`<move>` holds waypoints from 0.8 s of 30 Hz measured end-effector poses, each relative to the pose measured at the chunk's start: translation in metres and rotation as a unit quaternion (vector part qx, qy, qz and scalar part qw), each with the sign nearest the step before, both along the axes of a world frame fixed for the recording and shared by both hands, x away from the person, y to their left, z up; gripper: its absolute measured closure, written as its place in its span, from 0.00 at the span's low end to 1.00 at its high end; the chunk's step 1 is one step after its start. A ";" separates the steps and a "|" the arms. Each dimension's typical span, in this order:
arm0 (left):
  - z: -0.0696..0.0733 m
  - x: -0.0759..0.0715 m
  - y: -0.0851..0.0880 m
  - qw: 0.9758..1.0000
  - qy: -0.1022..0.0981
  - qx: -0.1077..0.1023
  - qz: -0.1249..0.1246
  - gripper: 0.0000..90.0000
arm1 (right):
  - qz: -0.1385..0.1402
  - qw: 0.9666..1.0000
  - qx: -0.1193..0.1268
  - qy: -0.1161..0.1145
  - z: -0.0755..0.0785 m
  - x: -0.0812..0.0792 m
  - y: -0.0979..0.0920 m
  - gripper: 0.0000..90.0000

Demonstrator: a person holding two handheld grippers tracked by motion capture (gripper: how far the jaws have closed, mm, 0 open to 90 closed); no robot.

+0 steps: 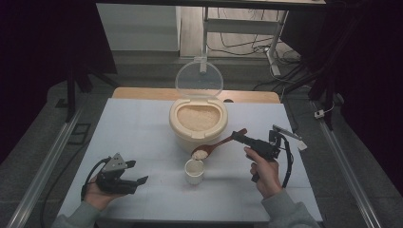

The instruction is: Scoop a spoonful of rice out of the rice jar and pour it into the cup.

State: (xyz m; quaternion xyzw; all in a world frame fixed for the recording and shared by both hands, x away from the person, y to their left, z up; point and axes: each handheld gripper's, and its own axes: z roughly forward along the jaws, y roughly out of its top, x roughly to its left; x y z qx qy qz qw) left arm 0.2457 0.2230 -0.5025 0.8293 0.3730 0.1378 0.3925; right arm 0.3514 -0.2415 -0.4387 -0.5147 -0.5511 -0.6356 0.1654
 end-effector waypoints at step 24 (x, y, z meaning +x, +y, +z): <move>-0.001 0.000 0.000 1.000 0.001 0.001 0.000 0.26 | 0.021 0.992 -0.114 -0.045 0.000 0.000 0.024 0.93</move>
